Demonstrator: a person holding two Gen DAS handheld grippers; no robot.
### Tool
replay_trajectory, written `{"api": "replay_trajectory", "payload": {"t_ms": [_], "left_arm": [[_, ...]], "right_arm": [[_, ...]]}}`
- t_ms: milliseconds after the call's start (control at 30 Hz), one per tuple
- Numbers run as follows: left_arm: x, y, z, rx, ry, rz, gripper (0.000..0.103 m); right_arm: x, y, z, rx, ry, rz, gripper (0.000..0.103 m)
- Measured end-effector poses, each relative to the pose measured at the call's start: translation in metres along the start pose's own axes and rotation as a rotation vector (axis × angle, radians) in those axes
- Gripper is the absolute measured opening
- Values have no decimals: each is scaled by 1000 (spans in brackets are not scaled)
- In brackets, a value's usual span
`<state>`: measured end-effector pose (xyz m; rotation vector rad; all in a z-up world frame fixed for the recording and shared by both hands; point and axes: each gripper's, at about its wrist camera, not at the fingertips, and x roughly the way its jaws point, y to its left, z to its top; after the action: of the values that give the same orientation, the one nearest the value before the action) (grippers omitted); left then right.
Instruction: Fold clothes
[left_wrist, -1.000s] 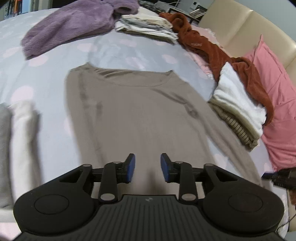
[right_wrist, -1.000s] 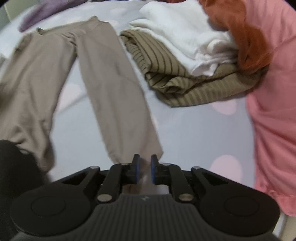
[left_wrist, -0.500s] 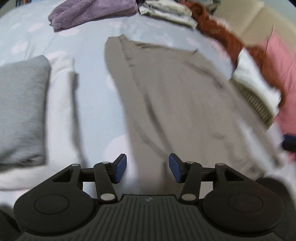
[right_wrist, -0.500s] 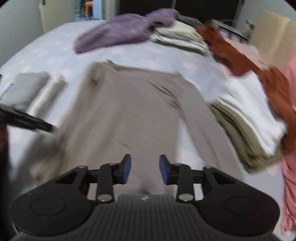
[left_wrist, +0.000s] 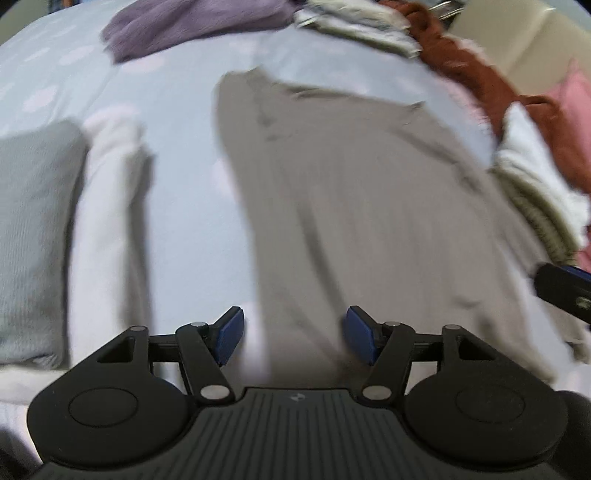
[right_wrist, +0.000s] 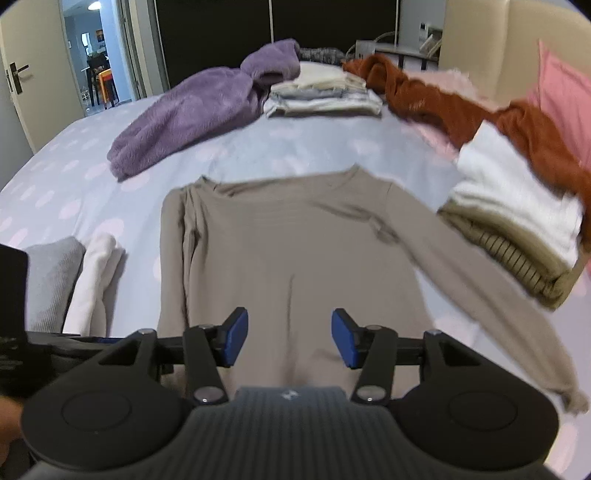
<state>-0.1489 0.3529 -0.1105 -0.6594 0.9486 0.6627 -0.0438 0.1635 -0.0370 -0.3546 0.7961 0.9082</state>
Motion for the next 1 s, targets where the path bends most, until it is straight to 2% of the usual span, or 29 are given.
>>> {"api": "replay_trajectory", "payload": {"t_ms": [67, 133, 200, 267, 300, 367, 433, 500, 600, 700, 833, 900, 1000], "left_arm": [[2, 7, -1, -23, -89, 17, 57], [5, 4, 1, 10, -214, 50, 61], [17, -6, 3, 79, -313, 79, 77], [37, -16, -2, 128, -314, 63, 77], [48, -22, -6, 156, -302, 63, 87], [63, -39, -29, 287, -406, 130, 103], [63, -51, -41, 347, -463, 206, 103], [62, -57, -44, 366, -479, 241, 103], [64, -61, -45, 377, -482, 255, 103], [64, -53, -41, 333, -460, 203, 103], [64, -23, -28, 225, -434, 62, 103], [63, -23, -28, 225, -437, 61, 103], [64, -31, -30, 258, -437, 105, 103]], "right_arm": [[5, 3, -7, -7, -1, -8, 54], [10, 1, -13, 3, -13, -26, 54], [10, -6, -16, 21, -31, -49, 54], [6, -20, -18, 52, -46, -68, 54], [4, -28, -19, 71, -52, -75, 55], [1, -44, -21, 105, -55, -76, 56], [-2, -59, -24, 132, -57, -77, 56], [-5, -74, -25, 175, -64, -70, 57], [-6, -91, -26, 254, -68, -33, 58], [-9, -99, -25, 280, -86, -13, 58], [-8, -102, -26, 298, -87, 4, 59], [-8, -102, -26, 300, -82, 5, 59], [-11, -101, -26, 298, -94, 7, 59]]}}
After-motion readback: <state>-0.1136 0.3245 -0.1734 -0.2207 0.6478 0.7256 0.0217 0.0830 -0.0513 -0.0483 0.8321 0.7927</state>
